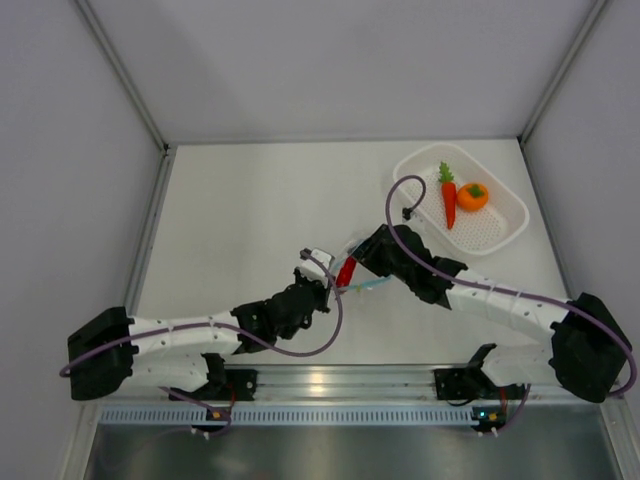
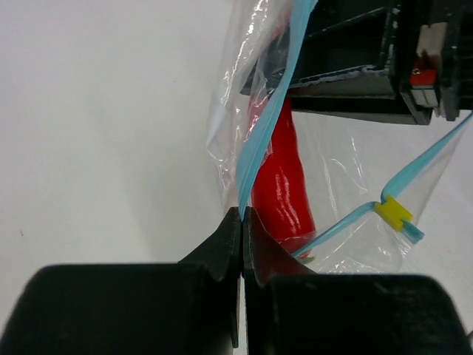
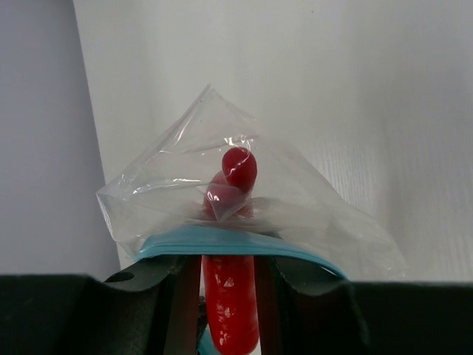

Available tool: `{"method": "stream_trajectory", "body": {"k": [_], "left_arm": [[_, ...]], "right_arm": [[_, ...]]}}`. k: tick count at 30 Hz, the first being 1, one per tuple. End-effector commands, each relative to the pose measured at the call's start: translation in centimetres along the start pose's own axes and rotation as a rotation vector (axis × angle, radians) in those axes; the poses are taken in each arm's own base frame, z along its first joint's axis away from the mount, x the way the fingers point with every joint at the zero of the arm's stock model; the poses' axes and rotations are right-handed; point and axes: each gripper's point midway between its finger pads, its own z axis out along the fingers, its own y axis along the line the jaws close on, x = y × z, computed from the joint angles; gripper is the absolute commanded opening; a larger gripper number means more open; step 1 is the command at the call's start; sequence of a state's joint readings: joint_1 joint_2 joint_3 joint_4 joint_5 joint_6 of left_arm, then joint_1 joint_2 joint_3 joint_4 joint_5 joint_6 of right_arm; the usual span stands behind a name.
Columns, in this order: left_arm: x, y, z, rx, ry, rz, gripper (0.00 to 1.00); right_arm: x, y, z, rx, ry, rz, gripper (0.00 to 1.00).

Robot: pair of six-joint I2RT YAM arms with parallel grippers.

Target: Open the zip-top bag and remove the fake food

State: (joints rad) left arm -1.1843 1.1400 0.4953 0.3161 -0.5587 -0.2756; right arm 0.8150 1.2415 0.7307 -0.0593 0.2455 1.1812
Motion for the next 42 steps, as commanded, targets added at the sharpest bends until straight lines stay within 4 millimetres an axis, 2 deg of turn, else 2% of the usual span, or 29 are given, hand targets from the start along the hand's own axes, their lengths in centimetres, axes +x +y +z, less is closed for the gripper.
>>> {"method": "stream_trajectory", "body": {"k": [1, 3, 5, 7, 8, 13, 16, 20, 23, 24, 26, 29, 30, 33, 38, 42], "left_arm": [[-0.4, 3.3, -0.2, -0.178, -0.049, -0.033, 0.00], [-0.7, 4.0, -0.4, -0.218, -0.065, -0.047, 0.00], [-1.1, 4.5, -0.6, -0.244, -0.086, -0.081, 0.00], [-1.2, 4.3, -0.6, -0.237, -0.089, -0.092, 0.00], [-1.2, 4.1, -0.5, -0.228, -0.086, -0.089, 0.00], [-0.6, 3.2, -0.2, -0.184, -0.058, -0.061, 0.00], [-0.2, 3.1, 0.0, -0.176, -0.042, -0.033, 0.00], [0.3, 2.7, 0.3, -0.158, -0.021, -0.015, 0.00], [0.8, 2.6, 0.6, -0.170, -0.011, -0.029, 0.00], [0.9, 2.6, 0.8, -0.176, -0.006, -0.031, 0.00], [0.9, 2.8, 1.0, -0.197, -0.009, -0.045, 0.00], [0.7, 2.9, 1.2, -0.235, -0.024, -0.066, 0.00], [1.2, 2.5, 1.2, -0.237, -0.015, -0.057, 0.00], [1.4, 2.1, 1.2, -0.266, -0.023, -0.041, 0.00], [1.3, 2.0, 0.8, -0.344, -0.061, -0.035, 0.00], [1.1, 2.4, 0.7, -0.386, -0.089, -0.077, 0.00]], "right_arm": [[-0.5, 2.4, -0.1, -0.098, -0.013, 0.014, 0.00], [-0.1, 2.0, 0.2, -0.110, -0.012, -0.009, 0.00], [1.2, 1.5, 0.8, -0.123, 0.031, -0.062, 0.00], [2.2, 2.1, 1.2, -0.149, 0.087, -0.127, 0.00], [2.9, 1.3, 1.8, -0.116, 0.116, -0.138, 0.00], [3.7, 2.1, 2.4, -0.199, 0.153, -0.079, 0.01], [4.5, 0.5, 3.8, -0.109, 0.191, -0.144, 0.07], [5.6, -2.8, 5.2, 0.003, 0.212, -0.182, 0.17], [6.4, -3.4, 5.6, 0.020, 0.247, -0.222, 0.27], [6.6, -2.9, 5.7, 0.012, 0.260, -0.234, 0.32], [7.6, -3.2, 5.6, 0.028, 0.295, -0.275, 0.37], [8.9, -3.3, 5.1, 0.038, 0.326, -0.329, 0.54], [9.1, -3.2, 4.9, 0.039, 0.328, -0.337, 0.60], [10.0, -4.3, 4.0, 0.074, 0.339, -0.358, 0.60], [11.8, -5.0, 3.0, 0.098, 0.355, -0.366, 0.59], [13.1, -6.4, 2.4, 0.154, 0.380, -0.356, 0.54]]}}
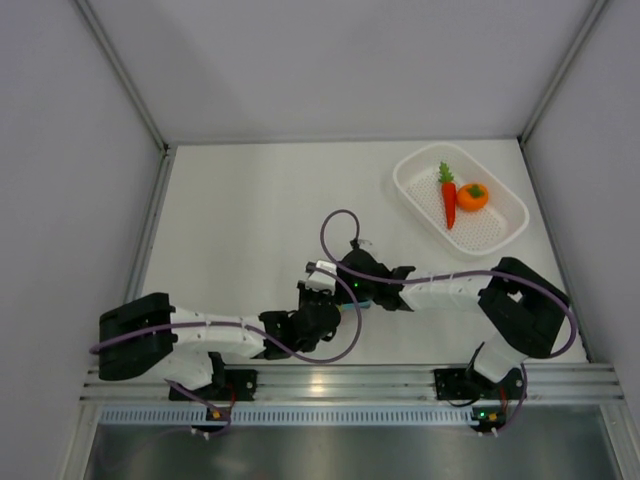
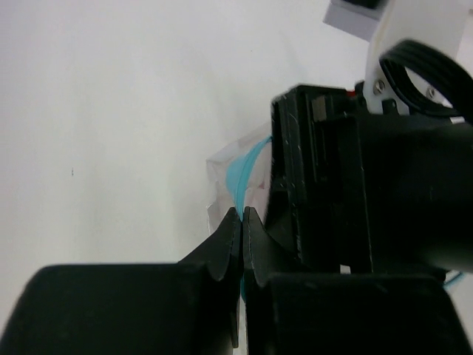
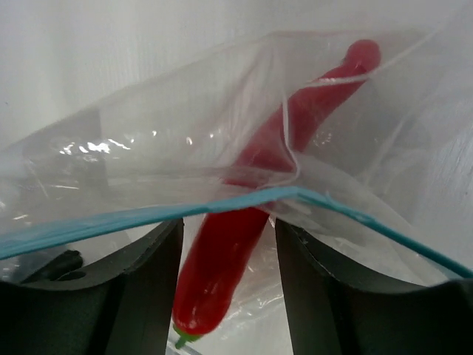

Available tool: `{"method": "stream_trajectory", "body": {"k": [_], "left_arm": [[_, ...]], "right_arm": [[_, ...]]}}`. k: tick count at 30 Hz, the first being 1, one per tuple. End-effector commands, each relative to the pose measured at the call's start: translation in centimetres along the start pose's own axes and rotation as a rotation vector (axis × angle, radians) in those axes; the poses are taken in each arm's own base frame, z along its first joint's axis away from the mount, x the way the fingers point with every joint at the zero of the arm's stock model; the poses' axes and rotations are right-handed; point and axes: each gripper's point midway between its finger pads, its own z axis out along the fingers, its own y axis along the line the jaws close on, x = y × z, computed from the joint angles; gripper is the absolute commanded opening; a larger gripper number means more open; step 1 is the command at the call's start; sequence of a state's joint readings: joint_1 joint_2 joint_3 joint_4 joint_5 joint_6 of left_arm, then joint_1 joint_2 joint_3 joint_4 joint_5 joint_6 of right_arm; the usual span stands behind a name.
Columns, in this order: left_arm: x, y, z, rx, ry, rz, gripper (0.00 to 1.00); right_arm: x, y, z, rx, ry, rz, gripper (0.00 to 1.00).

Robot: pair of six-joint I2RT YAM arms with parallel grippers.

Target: Open the zip-top bag and remove the fake food

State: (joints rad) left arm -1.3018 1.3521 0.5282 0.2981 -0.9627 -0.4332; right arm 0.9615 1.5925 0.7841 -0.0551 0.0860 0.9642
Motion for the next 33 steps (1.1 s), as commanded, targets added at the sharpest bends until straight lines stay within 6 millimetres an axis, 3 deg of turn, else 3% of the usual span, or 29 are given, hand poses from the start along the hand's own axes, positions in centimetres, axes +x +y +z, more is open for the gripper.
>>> {"method": "stream_trajectory", "body": {"k": [1, 7, 10, 11, 14, 21, 25, 29, 32, 33], "left_arm": [[-2.4, 0.3, 0.2, -0.076, -0.073, -0.108, 0.00], [-2.1, 0.5, 0.3, -0.100, -0.079, -0.123, 0.00], [-2.0, 0.5, 0.1, -0.100, -0.081, -0.123, 0.00], [-1.9, 0.5, 0.1, -0.096, -0.079, -0.122, 0.00], [-1.8, 0.6, -0.1, -0.089, -0.076, -0.121, 0.00], [-1.5, -0.6, -1.1, 0.044, -0.041, -0.146, 0.00], [-1.8, -2.5, -1.8, 0.179, -0.018, -0.126, 0.00], [-2.8, -3.8, -2.7, 0.277, -0.020, -0.123, 0.00], [-4.2, -2.9, -2.8, 0.236, -0.052, -0.136, 0.00], [-4.1, -1.7, -2.6, 0.174, -0.047, -0.114, 0.00]], "right_arm": [[2.0, -0.4, -0.4, 0.032, 0.025, 0.003, 0.53], [4.1, -0.7, 0.7, 0.054, 0.071, 0.016, 0.51], [4.4, -0.9, 1.3, 0.069, 0.076, 0.031, 0.39], [4.3, -1.0, 1.3, 0.069, 0.067, 0.042, 0.31], [3.9, -0.6, 0.8, 0.037, 0.045, 0.068, 0.22], [1.1, -0.1, -0.4, -0.009, -0.019, 0.109, 0.00], [-1.5, 0.5, -0.6, -0.042, -0.069, 0.119, 0.00], [-3.7, 1.4, -0.5, -0.042, -0.062, 0.006, 0.00], [-4.1, 2.2, -0.8, -0.029, -0.020, -0.123, 0.00], [-3.9, 2.2, -0.9, -0.030, -0.004, -0.151, 0.00]]}}
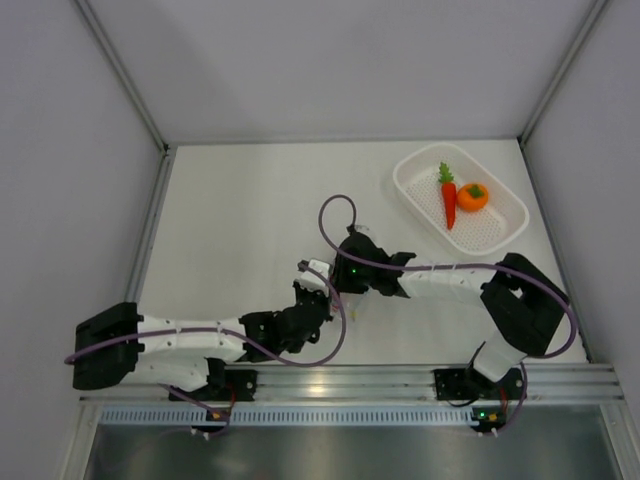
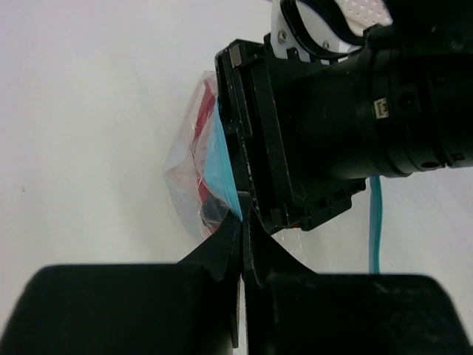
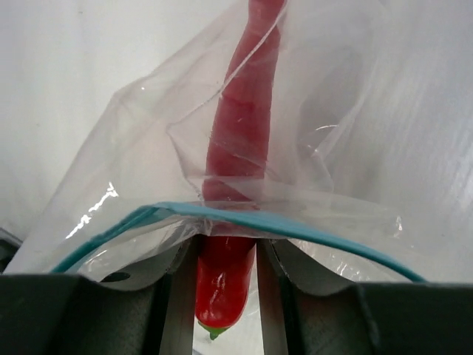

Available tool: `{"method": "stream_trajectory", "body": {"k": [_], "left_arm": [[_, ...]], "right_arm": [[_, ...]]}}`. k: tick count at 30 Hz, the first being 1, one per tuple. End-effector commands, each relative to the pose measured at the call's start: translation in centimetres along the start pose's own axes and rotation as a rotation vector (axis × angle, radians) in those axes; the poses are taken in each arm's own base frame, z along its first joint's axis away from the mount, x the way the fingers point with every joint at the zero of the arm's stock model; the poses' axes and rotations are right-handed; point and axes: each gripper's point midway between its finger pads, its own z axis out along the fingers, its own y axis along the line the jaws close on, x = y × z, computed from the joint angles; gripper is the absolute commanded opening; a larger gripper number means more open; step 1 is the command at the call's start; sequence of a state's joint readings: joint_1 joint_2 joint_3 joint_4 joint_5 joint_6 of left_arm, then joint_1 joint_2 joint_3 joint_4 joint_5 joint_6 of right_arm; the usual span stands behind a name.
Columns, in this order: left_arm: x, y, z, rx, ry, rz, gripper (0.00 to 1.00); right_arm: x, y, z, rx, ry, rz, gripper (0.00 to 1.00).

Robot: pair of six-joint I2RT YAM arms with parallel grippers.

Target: Open the zip-top bag and remove the fake food

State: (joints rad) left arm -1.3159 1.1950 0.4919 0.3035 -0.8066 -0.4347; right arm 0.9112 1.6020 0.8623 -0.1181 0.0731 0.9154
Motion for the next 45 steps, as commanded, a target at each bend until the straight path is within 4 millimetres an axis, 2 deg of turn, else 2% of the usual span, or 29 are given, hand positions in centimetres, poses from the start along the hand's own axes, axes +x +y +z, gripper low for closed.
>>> {"method": "stream_trajectory", "body": {"k": [1, 2, 4, 5, 7, 8, 10, 13, 14, 15, 17, 19, 21, 22, 26, 28, 30, 31, 32, 34, 39, 43, 45], "left_arm": [[-2.6, 0.5, -0.4, -0.042, -0.048, -0.008, 0.00], [-4.0, 0.3, -0.4, -0.061, -0.062, -0.012, 0.00], [-4.4, 0.7, -0.4, -0.096, -0.049, 0.059, 0.00], [-5.2, 0.3, -0.3, -0.091, -0.058, 0.063, 0.00], [-5.1, -0.3, -0.1, -0.064, -0.045, 0.101, 0.00], [-4.9, -0.9, 0.0, -0.036, -0.035, 0.111, 0.00], [-3.9, -2.1, 0.1, 0.039, 0.002, 0.163, 0.00], [-2.4, -2.6, 0.0, 0.091, 0.034, 0.222, 0.00], [-2.2, -3.3, -0.1, 0.135, 0.034, 0.215, 0.00], [-1.2, -3.2, -0.3, 0.151, 0.048, 0.225, 0.00], [-0.9, -3.8, -0.7, 0.209, 0.039, 0.200, 0.00], [-0.1, -3.9, -1.2, 0.258, 0.037, 0.199, 0.00], [0.0, -5.0, -1.7, 0.334, 0.026, 0.186, 0.00], [0.1, -5.2, -1.9, 0.353, 0.025, 0.189, 0.00], [1.0, -7.2, -2.3, 0.478, 0.056, 0.273, 0.00], [2.5, -7.5, -2.3, 0.508, 0.106, 0.331, 0.00], [2.9, -7.9, -2.1, 0.516, 0.129, 0.350, 0.00], [3.9, -8.0, -1.9, 0.524, 0.163, 0.373, 0.00], [4.2, -8.0, -1.9, 0.524, 0.174, 0.380, 0.00], [5.0, -8.2, -1.9, 0.539, 0.202, 0.392, 0.00], [5.6, -8.1, -1.9, 0.531, 0.229, 0.387, 0.00], [5.5, -7.6, -1.7, 0.495, 0.231, 0.367, 0.00], [5.6, -7.4, -1.7, 0.483, 0.235, 0.356, 0.00]], "right_arm": [[-1.2, 1.9, -1.0, -0.042, 0.030, -0.164, 0.00], [-0.9, 2.0, -1.2, -0.052, 0.043, -0.197, 0.00], [-0.2, 2.8, -2.0, -0.106, 0.075, -0.221, 0.00], [0.3, 3.2, -2.4, -0.134, 0.103, -0.227, 0.00], [0.5, 4.1, -3.2, -0.186, 0.128, -0.256, 0.00], [1.4, 4.4, -3.6, -0.215, 0.181, -0.267, 0.00], [1.8, 5.2, -4.1, -0.263, 0.222, -0.295, 0.00], [1.2, 4.7, -4.2, -0.259, 0.231, -0.256, 0.00], [0.5, 4.3, -4.2, -0.260, 0.227, -0.224, 0.00], [-0.2, 4.3, -4.3, -0.268, 0.210, -0.200, 0.00], [-1.3, 3.4, -4.1, -0.251, 0.178, -0.141, 0.00], [-2.2, 3.5, -4.1, -0.274, 0.139, -0.072, 0.00], [-3.0, 3.5, -3.9, -0.277, 0.106, -0.041, 0.00], [-3.6, 4.0, -3.8, -0.292, 0.078, -0.010, 0.00], [-3.5, 5.8, -3.3, -0.363, 0.136, 0.016, 0.00], [-3.6, 6.4, -2.8, -0.367, 0.166, -0.012, 0.00], [-2.9, 5.7, -2.1, -0.336, 0.221, -0.021, 0.00], [-3.4, 5.9, -2.1, -0.338, 0.222, -0.049, 0.00], [-3.2, 4.8, -1.9, -0.304, 0.251, -0.043, 0.00], [-3.5, 4.2, -1.9, -0.288, 0.260, -0.095, 0.00], [-3.2, 0.7, -2.2, -0.221, 0.324, -0.093, 0.00], [-4.4, -2.0, -2.8, -0.126, 0.262, -0.099, 0.00], [-4.6, -2.0, -3.5, -0.136, 0.235, -0.069, 0.00]]}}
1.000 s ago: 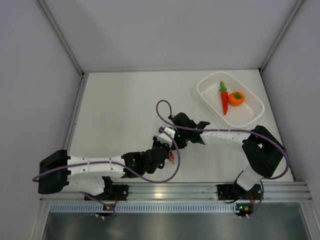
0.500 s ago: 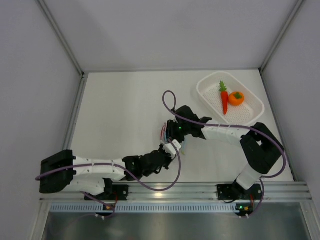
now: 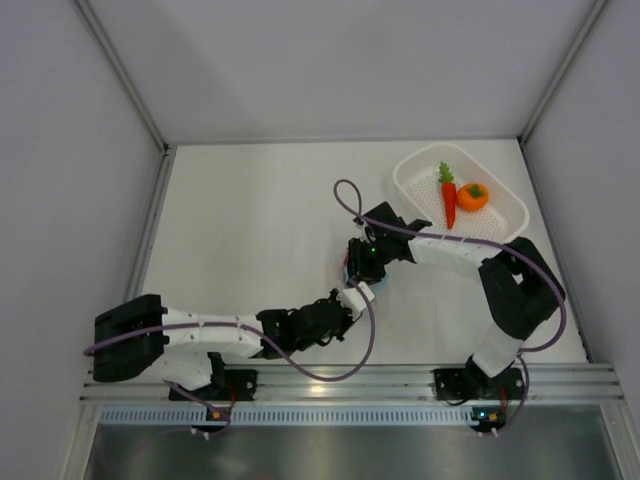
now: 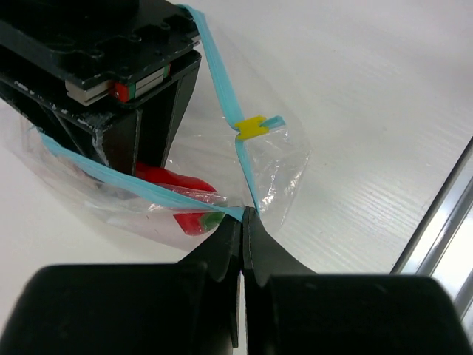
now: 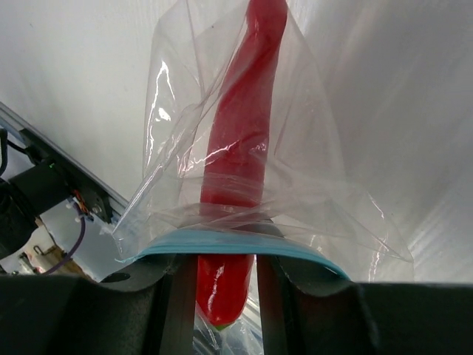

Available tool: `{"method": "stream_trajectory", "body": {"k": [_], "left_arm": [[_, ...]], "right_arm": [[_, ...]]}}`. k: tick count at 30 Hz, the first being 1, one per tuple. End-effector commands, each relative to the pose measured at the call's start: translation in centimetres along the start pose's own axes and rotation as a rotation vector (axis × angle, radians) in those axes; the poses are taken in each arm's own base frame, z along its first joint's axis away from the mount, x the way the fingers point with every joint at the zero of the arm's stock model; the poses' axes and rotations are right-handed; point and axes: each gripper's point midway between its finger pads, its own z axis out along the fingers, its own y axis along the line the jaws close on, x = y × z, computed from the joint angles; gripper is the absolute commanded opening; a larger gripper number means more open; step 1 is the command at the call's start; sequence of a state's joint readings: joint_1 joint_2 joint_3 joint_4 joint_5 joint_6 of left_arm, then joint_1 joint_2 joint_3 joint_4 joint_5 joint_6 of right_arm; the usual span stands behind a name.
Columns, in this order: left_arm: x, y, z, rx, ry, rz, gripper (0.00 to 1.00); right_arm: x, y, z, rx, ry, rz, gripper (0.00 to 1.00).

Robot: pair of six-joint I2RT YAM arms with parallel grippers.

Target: Open the zip-top bag and remove the fake food

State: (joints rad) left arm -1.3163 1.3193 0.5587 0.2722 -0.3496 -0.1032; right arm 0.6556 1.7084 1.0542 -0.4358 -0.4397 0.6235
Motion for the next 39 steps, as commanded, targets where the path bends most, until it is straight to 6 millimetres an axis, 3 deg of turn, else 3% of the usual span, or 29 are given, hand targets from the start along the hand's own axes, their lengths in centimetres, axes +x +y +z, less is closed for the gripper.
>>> {"method": "stream_trajectory", "body": {"k": [1, 8, 18, 21, 29, 35, 39], "left_arm": [[0.4, -1.5, -0.4, 0.063, 0.025, -0.026, 0.00], [2.0, 0.3, -0.8, -0.043, 0.040, -0.090, 0.00], [2.3, 2.6, -2.3, -0.158, -0.011, -0.203, 0.00], [2.6, 4.4, -2.6, -0.269, -0.028, -0.243, 0.00], [3.8, 6.9, -3.0, -0.425, -0.035, -0.272, 0.00], [4.5, 8.5, -3.4, -0.541, -0.029, -0.272, 0.00], [4.3, 9.8, -4.0, -0.656, -0.043, -0.281, 0.00]], "right_arm": [[-3.7, 0.1, -3.0, -0.008, -0.191, -0.033, 0.00], [-4.9, 1.6, -5.4, -0.127, -0.307, 0.047, 0.00], [-8.1, 0.1, -7.3, -0.101, -0.433, 0.143, 0.00], [-8.8, 0.2, -8.0, -0.085, -0.467, 0.126, 0.00], [-8.1, 1.0, -8.0, -0.170, -0.387, 0.137, 0.00], [-6.9, 3.0, -7.7, -0.319, -0.313, 0.165, 0.00], [-6.4, 4.3, -8.6, -0.394, -0.311, 0.180, 0.00]]}}
